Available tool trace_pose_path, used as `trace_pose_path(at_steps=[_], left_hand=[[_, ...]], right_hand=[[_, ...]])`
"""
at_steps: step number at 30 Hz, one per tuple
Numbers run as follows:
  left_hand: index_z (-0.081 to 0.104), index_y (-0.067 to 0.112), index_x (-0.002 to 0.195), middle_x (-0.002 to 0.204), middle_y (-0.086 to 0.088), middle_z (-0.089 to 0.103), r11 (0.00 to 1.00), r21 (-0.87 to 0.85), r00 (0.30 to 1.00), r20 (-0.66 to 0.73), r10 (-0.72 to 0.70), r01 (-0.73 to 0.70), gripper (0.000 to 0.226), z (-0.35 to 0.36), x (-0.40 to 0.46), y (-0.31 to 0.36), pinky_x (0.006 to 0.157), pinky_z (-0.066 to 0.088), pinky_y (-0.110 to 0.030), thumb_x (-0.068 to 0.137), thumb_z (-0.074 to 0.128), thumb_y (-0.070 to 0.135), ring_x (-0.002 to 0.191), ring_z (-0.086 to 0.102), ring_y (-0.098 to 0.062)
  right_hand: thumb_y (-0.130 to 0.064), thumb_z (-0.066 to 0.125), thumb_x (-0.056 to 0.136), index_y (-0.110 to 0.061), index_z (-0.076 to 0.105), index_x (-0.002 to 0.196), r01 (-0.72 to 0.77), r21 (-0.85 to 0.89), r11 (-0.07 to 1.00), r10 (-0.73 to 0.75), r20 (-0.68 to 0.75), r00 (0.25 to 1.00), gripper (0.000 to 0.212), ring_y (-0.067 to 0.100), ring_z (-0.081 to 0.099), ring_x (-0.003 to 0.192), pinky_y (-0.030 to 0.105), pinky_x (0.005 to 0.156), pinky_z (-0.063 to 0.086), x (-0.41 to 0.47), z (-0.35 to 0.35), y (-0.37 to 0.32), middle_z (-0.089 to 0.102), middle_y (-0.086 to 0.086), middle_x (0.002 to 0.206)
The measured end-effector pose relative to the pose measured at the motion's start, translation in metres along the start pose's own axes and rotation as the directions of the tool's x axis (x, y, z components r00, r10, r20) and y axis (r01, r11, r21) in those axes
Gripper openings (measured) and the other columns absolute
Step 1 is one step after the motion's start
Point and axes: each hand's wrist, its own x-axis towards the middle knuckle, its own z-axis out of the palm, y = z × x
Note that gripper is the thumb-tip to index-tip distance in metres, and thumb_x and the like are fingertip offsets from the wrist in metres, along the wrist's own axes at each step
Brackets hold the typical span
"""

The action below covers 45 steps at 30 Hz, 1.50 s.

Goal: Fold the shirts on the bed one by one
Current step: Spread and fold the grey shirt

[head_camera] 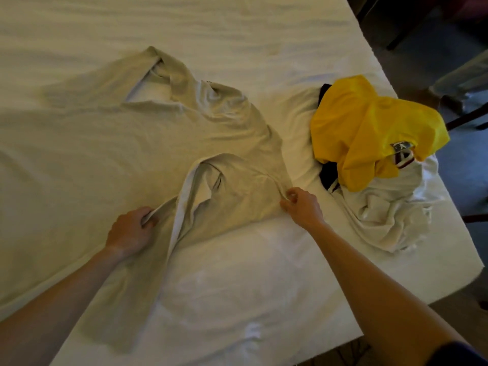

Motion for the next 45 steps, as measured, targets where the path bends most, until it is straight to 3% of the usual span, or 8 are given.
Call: trace_pose_path(at_steps=[4, 9, 15, 22, 27, 31, 38, 45], left_hand=[[0.066, 0.020, 0.091, 0.092, -0.011, 0.069, 0.999, -0.033, 1.000, 0.012, 0.000, 0.001, 0.013, -0.004, 0.001, -0.002, 0.073, 0.050, -0.041, 0.098, 0.056, 0.017, 0.085, 0.063, -0.033], [0.069, 0.016, 0.097, 0.093, -0.008, 0.068, 0.999, 0.036, 0.992, -0.123, -0.022, 0.026, 0.012, -0.008, -0.026, -0.008, 0.070, 0.052, -0.041, 0.087, 0.065, 0.015, 0.088, 0.064, -0.034], [0.066, 0.009, 0.110, 0.101, -0.013, 0.062, 0.947, 0.295, 0.976, -0.208, -0.069, 0.130, 0.053, -0.015, -0.090, -0.072, 0.069, 0.053, -0.046, 0.060, 0.078, 0.000, 0.091, 0.058, -0.039], [0.070, 0.013, 0.114, 0.108, -0.012, 0.068, 0.940, 0.130, 0.916, -0.302, -0.264, 0.314, 0.038, -0.054, -0.122, -0.125, 0.075, 0.051, -0.045, 0.077, 0.066, 0.003, 0.103, 0.061, -0.037], [0.076, 0.019, 0.093, 0.091, -0.011, 0.073, 0.919, 0.035, 0.883, -0.293, -0.367, 0.393, 0.022, -0.094, -0.118, -0.153, 0.067, 0.050, -0.038, 0.082, 0.059, 0.011, 0.086, 0.067, -0.038], [0.073, 0.021, 0.066, 0.063, 0.008, 0.068, 0.803, -0.496, 0.843, -0.229, -0.487, 0.330, 0.009, -0.145, -0.089, -0.182, 0.064, 0.048, -0.027, 0.072, 0.066, 0.020, 0.067, 0.062, -0.013], [0.073, 0.021, 0.088, 0.085, -0.004, 0.069, 0.550, -0.740, 0.708, -0.143, -0.691, 0.387, 0.012, -0.117, -0.084, -0.203, 0.074, 0.052, -0.037, 0.078, 0.078, 0.025, 0.084, 0.062, -0.024], [0.069, 0.016, 0.104, 0.093, 0.001, 0.068, 0.665, -0.647, 0.615, -0.364, -0.700, 0.373, 0.026, -0.102, -0.093, -0.203, 0.080, 0.048, -0.032, 0.084, 0.073, 0.032, 0.094, 0.063, -0.023]], right_hand=[[-0.028, 0.058, 0.097, -0.010, 0.069, 0.089, -0.017, -0.189, 0.982, 0.023, 0.027, 0.999, 0.023, 0.035, 0.063, 0.090, 0.035, 0.071, 0.048, 0.009, -0.013, 0.023, 0.065, 0.014, 0.091], [-0.013, 0.052, 0.093, -0.010, 0.059, 0.118, -0.096, -0.411, 0.906, -0.001, -0.230, 0.973, 0.026, 0.036, 0.049, 0.108, 0.044, 0.085, 0.043, -0.014, 0.019, -0.005, 0.052, 0.015, 0.123], [-0.023, 0.065, 0.083, -0.022, 0.064, 0.102, 0.423, -0.096, 0.901, -0.427, -0.035, 0.903, 0.019, 0.026, 0.060, 0.094, 0.038, 0.077, 0.048, -0.103, 0.110, -0.088, 0.064, 0.001, 0.102], [-0.087, 0.052, 0.068, -0.023, 0.065, 0.086, 0.036, -0.008, 0.999, -0.032, 0.304, 0.952, 0.068, 0.026, 0.064, 0.084, 0.039, 0.075, 0.052, -0.142, 0.189, -0.149, 0.066, 0.000, 0.088], [-0.070, 0.060, 0.081, -0.013, 0.068, 0.108, 0.050, -0.040, 0.998, -0.034, 0.340, 0.940, 0.064, 0.032, 0.066, 0.097, 0.040, 0.081, 0.053, -0.141, 0.201, -0.146, 0.069, 0.008, 0.102], [-0.054, 0.065, 0.087, -0.010, 0.067, 0.102, 0.093, 0.032, 0.995, -0.098, 0.375, 0.922, 0.046, 0.029, 0.066, 0.092, 0.041, 0.081, 0.054, -0.136, 0.197, -0.143, 0.067, 0.006, 0.093], [-0.029, 0.071, 0.085, -0.009, 0.069, 0.087, -0.032, 0.158, 0.987, -0.038, 0.420, 0.907, 0.020, 0.027, 0.070, 0.081, 0.048, 0.083, 0.058, -0.134, 0.195, -0.140, 0.073, 0.013, 0.088], [-0.047, 0.069, 0.083, -0.001, 0.070, 0.093, -0.527, 0.632, 0.568, 0.237, 0.488, 0.840, 0.048, 0.029, 0.075, 0.079, 0.038, 0.070, 0.059, -0.129, 0.172, -0.128, 0.076, 0.017, 0.086]])
